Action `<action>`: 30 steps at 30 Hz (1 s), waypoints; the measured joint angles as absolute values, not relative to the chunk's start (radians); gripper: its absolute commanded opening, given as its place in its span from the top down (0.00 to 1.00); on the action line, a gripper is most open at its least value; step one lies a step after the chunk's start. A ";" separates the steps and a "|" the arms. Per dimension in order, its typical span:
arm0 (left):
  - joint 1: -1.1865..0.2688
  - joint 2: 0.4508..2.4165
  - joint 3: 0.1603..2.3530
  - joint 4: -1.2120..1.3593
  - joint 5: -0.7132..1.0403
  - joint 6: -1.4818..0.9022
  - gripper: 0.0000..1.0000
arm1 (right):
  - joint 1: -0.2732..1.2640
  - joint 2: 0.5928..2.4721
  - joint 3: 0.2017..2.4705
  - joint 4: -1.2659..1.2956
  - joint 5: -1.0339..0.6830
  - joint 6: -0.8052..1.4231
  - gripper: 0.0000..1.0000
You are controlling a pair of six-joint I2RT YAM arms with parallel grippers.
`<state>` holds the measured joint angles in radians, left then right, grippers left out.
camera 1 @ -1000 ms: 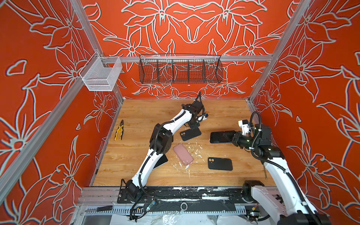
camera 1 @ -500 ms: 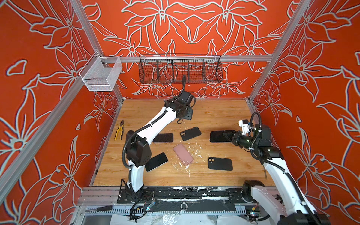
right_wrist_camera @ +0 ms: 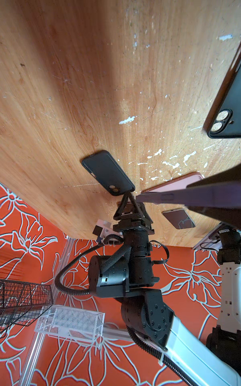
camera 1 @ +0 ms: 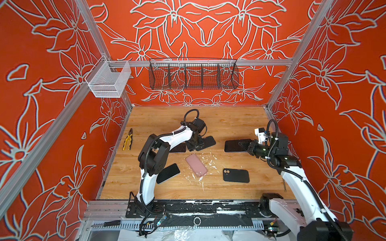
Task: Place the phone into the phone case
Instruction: 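Close the left gripper on the black case edge beside its lens cutout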
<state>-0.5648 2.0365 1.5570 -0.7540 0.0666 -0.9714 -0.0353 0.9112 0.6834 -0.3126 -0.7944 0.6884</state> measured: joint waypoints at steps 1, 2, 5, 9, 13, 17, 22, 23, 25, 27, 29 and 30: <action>-0.564 2.040 1.557 -0.746 0.067 -0.979 0.52 | -0.034 0.912 0.682 -0.309 -0.794 0.688 1.00; -0.564 2.047 1.557 -0.733 0.069 -0.991 0.52 | -0.034 0.912 0.682 -0.306 -0.795 0.688 1.00; -0.564 2.073 1.556 -0.702 0.074 -1.018 0.55 | -0.033 0.912 0.678 -0.301 -0.796 0.688 1.00; -0.564 2.092 1.551 -0.685 0.050 -1.045 0.56 | -0.033 0.912 0.675 -0.302 -0.802 0.688 1.00; -0.564 2.093 1.557 -0.696 -0.011 -1.049 0.57 | -0.033 0.912 0.675 -0.302 -0.813 0.687 1.00; -0.564 2.117 1.607 -0.734 -0.061 -1.044 0.60 | -0.033 0.916 0.675 -0.302 -0.818 0.686 1.00; -0.564 2.161 1.650 -0.748 -0.077 -1.026 0.69 | -0.033 0.928 0.675 -0.302 -0.820 0.686 1.00; -0.564 2.164 1.653 -0.752 -0.080 -1.022 0.70 | -0.033 0.929 0.675 -0.302 -0.820 0.686 1.00; -0.564 2.164 1.654 -0.754 -0.084 -1.015 0.74 | -0.033 0.929 0.675 -0.302 -0.820 0.686 1.00; -0.564 2.165 1.656 -0.757 -0.090 -1.003 0.76 | -0.033 0.930 0.675 -0.302 -0.820 0.686 1.00; -0.565 2.165 1.661 -0.766 -0.098 -0.987 0.81 | -0.033 0.933 0.676 -0.302 -0.820 0.686 1.00; -0.565 2.165 1.663 -0.771 -0.104 -0.973 0.83 | -0.033 0.935 0.676 -0.302 -0.819 0.686 1.00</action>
<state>-0.5648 2.1647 1.6630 -0.7712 -0.1036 -0.9730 -0.0326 0.9348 0.6758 -0.3016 -0.8192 0.6865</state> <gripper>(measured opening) 0.201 0.109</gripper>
